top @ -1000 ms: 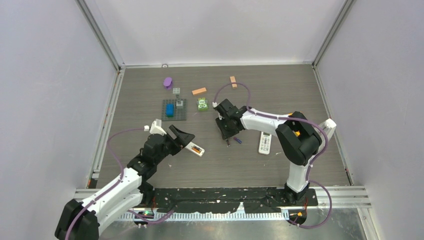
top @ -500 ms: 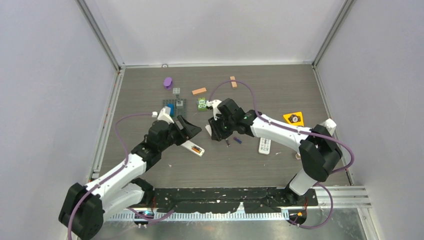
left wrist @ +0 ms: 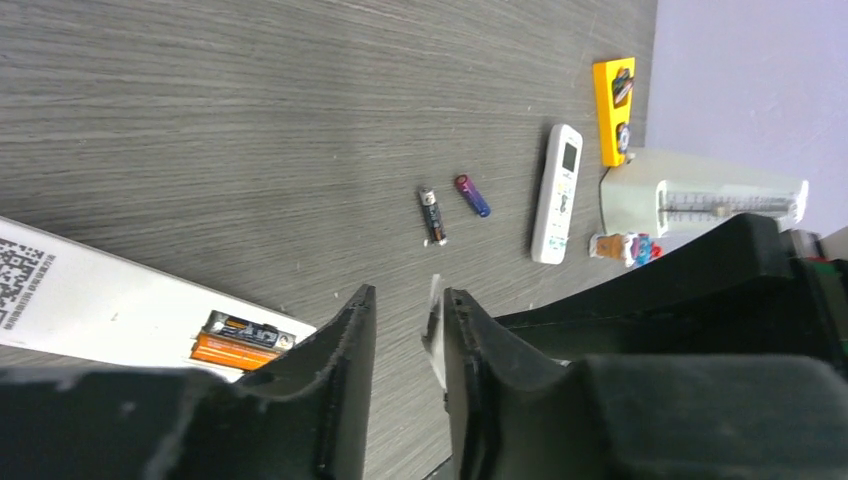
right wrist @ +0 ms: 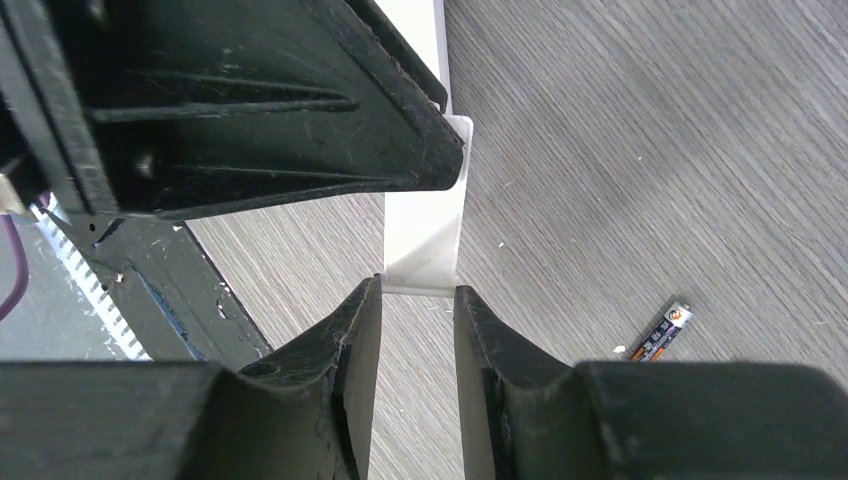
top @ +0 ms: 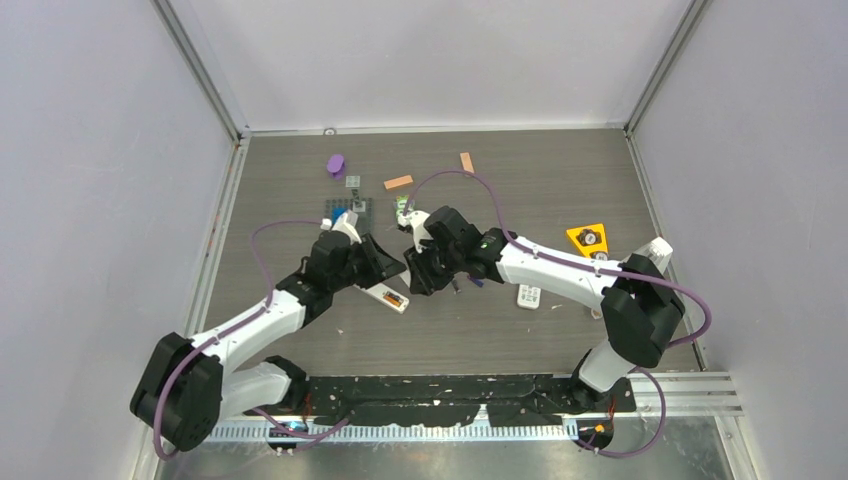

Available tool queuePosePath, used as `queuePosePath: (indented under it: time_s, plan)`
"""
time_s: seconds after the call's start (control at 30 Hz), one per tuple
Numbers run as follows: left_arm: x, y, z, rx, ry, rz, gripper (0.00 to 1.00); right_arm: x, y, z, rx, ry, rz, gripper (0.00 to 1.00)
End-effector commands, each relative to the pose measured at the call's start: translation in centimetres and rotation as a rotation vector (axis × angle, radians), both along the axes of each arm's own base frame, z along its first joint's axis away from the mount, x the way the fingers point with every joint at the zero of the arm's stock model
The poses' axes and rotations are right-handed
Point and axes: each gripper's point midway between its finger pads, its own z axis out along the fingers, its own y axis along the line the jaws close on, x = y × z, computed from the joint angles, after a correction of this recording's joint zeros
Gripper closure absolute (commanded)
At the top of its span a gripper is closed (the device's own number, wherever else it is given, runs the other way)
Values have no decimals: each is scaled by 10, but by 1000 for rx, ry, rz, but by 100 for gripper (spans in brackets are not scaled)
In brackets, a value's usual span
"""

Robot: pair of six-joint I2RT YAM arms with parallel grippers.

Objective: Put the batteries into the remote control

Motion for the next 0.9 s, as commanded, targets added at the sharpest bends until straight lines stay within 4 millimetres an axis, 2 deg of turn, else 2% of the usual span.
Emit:
queuePosePath:
  time_s: [0.0, 0.1, 0.17, 0.27, 0.33, 0.37, 0.4, 0.47, 0.5, 0.53, 0.57, 0.6, 0.63, 0.67, 0.7, 0.73, 0.77, 0.87]
  plan:
    - [4, -10, 17, -33, -32, -38, 74, 7, 21, 28, 94, -35, 10, 81]
    - [4, -12, 17, -34, -28, -47, 87, 7, 24, 30, 104, -26, 10, 81]
    - [3, -13, 17, -36, -25, -54, 99, 8, 25, 30, 106, -23, 7, 80]
    - [2, -14, 20, -44, -14, -54, 100, 9, 23, 30, 101, -23, -8, 71]
    - [3, -11, 25, -43, 14, -36, 100, 10, 20, 33, 101, -38, -23, 54]
    - [3, -10, 28, -48, 35, -26, 100, 10, 17, 38, 109, -57, -30, 50]
    - [2, -7, 30, -44, 69, -10, 100, 14, 14, 40, 105, -83, -48, 42]
    - [-1, 2, 30, -25, 164, 54, 100, 14, 9, 60, 146, -153, -58, 33]
    - [-4, 9, 28, -6, 223, 86, 100, 13, 8, 61, 154, -180, -53, 32]
    - [-8, 12, 29, 2, 270, 104, 100, 6, 9, 73, 176, -230, -22, 31]
    - [-11, 17, 29, 3, 320, 124, 100, 6, 8, 75, 176, -273, -18, 30]
    - [-16, 18, 31, -6, 365, 128, 100, -6, 11, 89, 196, -344, 38, 29]
    - [-20, 18, 33, -20, 404, 128, 100, -6, 9, 91, 183, -417, 47, 28]
    - [-25, 18, 35, -42, 442, 130, 100, -17, 13, 100, 196, -461, 82, 28]
    - [-28, 16, 38, -67, 470, 130, 100, -13, 10, 104, 165, -530, 74, 27]
    - [-32, 14, 40, -90, 497, 126, 100, -20, 14, 110, 165, -565, 88, 27]
    - [-36, 12, 42, -108, 527, 122, 100, -15, 11, 113, 132, -628, 72, 28]
    - [-47, 9, 49, -133, 598, 108, 100, -23, 17, 123, 139, -776, 102, 28]
